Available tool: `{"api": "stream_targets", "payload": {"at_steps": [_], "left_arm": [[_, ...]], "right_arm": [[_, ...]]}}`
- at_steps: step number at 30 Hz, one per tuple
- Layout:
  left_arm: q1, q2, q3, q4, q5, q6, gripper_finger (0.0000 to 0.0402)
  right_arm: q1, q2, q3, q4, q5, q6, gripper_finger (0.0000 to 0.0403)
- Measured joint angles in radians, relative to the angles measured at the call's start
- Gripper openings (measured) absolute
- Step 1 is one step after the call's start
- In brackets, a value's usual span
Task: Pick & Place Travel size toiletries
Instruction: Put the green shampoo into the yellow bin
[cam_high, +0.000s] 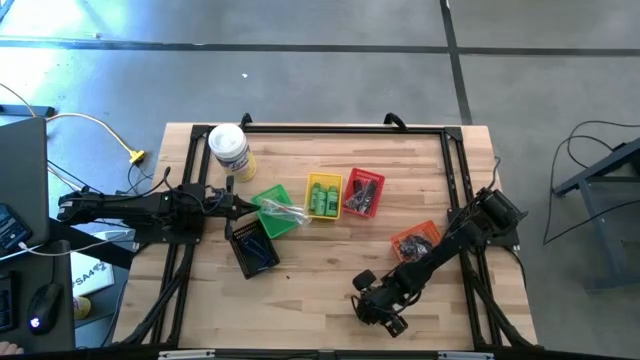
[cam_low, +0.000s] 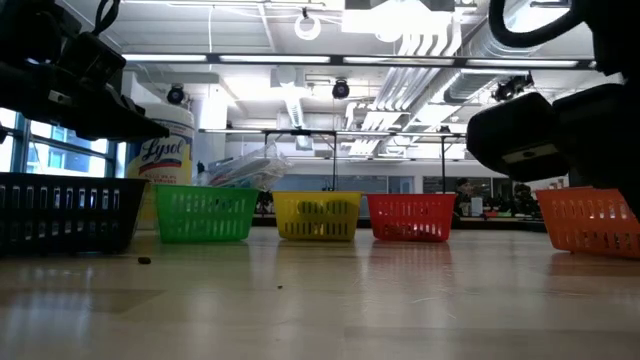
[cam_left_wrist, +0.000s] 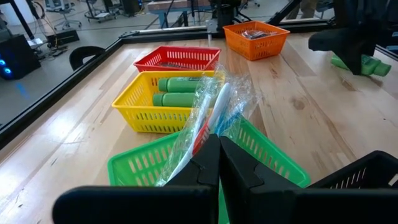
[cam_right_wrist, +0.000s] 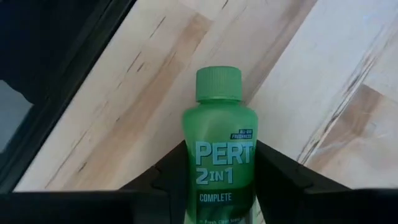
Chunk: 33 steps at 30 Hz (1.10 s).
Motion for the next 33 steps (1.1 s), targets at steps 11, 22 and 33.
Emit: {"api": "stream_targets", "payload": {"at_steps": [11, 22, 33], "left_arm": [[0.000, 0.000, 0.000, 0.000, 0.000, -0.001, 0.0000], [0.000, 0.000, 0.000, 0.007, 0.000, -0.005, 0.0000], [0.000, 0.000, 0.000, 0.007, 0.000, 0.006, 0.0000]], "right_arm": [[-0.068, -0.205, -0.027, 0.020, -0.003, -0.028, 0.0138], [-0.255, -0.618, -0.375, 0.387, -0.003, -0.037, 0.0141], [-0.381, -1.021, -0.756, 0.852, -0.012, -0.022, 0.0141]]}}
